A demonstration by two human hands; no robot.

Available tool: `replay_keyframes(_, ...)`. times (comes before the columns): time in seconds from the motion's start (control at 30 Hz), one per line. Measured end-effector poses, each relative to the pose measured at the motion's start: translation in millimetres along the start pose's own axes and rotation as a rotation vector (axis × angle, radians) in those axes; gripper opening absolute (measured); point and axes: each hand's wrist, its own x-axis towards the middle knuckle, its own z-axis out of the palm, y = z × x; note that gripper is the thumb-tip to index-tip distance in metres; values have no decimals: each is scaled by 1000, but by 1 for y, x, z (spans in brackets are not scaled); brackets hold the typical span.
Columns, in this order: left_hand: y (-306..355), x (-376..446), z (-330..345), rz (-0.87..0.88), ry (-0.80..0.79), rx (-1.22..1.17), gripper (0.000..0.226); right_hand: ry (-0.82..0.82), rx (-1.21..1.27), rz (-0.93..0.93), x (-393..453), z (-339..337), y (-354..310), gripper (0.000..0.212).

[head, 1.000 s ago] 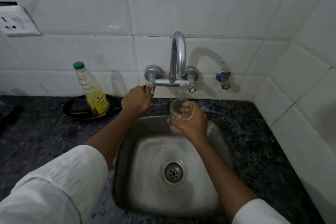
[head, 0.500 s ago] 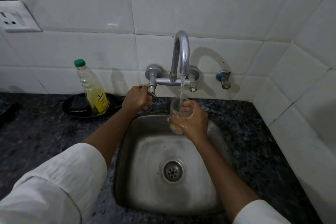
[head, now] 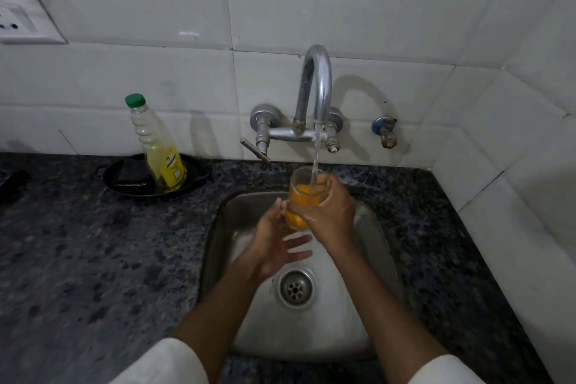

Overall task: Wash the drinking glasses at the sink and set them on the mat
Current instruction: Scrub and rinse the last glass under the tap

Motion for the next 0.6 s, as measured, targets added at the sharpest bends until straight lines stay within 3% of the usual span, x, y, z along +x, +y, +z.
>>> replay_keyframes(0.1, -7, 6, 10, 61, -110, -367, 53, -60, 24, 87, -4, 8, -3, 57)
replay_keyframes(0.17, -4, 11, 12, 64, -117, -424, 54, -111, -61, 59, -6, 4, -4, 62)
replay_keyframes(0.23, -1, 16, 5, 24, -106, -381, 58, 5, -303, -205, -9, -10, -2, 68)
replay_keyframes(0.3, 4, 21, -1, -22, -97, -344, 61, 71, -488, -518, -9, -26, -2, 56)
replay_keyframes(0.37, 9, 26, -3, -35, -116, -289, 63, -146, -613, -656, -4, -39, -6, 38)
replay_keyframes(0.43, 12, 28, -2, -64, -126, -182, 58, -468, -704, -604, 9, -42, -8, 24)
replay_keyframes(0.5, 15, 30, -3, -91, -146, -52, 55, -638, -619, -510, 26, -40, -9, 12)
replay_keyframes(0.6, 9, 29, -2, 10, -192, -212, 52, -501, -354, -322, 33, -21, -9, 13)
